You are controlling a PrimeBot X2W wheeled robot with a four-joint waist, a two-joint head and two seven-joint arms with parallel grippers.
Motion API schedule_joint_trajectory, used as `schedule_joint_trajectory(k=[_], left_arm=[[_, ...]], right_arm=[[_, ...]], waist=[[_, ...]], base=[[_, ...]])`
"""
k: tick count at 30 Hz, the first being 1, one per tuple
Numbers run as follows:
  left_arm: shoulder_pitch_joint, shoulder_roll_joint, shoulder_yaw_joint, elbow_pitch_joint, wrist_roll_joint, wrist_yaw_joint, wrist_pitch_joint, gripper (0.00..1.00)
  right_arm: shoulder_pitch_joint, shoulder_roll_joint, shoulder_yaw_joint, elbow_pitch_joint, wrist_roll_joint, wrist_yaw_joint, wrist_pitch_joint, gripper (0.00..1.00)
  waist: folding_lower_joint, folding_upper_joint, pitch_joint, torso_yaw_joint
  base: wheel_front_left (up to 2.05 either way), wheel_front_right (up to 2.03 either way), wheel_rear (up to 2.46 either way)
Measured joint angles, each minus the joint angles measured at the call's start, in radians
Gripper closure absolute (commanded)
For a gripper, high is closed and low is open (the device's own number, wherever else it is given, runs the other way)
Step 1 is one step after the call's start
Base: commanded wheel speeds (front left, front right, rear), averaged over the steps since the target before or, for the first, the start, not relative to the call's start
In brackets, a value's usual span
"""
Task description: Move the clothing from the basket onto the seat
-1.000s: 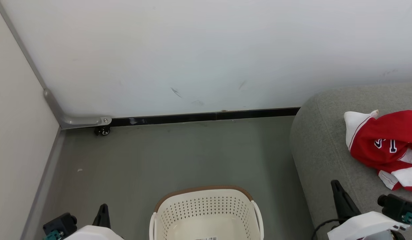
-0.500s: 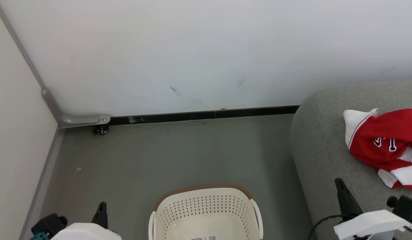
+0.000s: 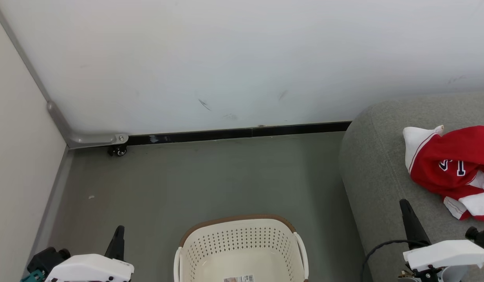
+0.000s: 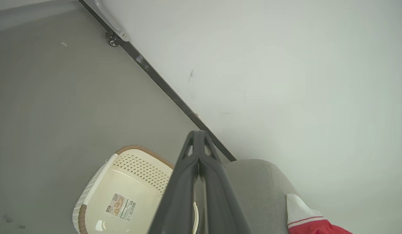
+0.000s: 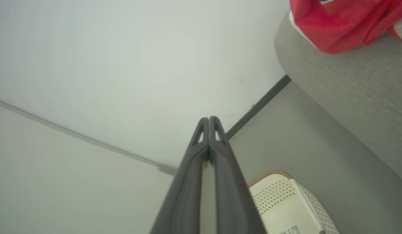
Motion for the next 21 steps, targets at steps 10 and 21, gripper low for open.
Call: schedule_joint_trajectory(k=[10,21], left_arm=[[0.000,-0.002,0.022,-0.026,-0.137,-0.029,0.026,1.00],[-0.001,-0.006,0.045,-0.062,-0.283,-0.047,0.058,1.00]], right_arm=[[-0.004,0.000,-0.005,-0.001,0.151,0.000,0.011,1.00],[-0.040,-0.001,-0.013,-0.004,0.313,0.000,0.023,1.00]], waist=[[-0.0004,0.0000,0.007,-0.002],[-0.0006,0.0000,0.014,-0.005]], base=[[0.00,0.00,0.00],[0.00,0.00,0.00]])
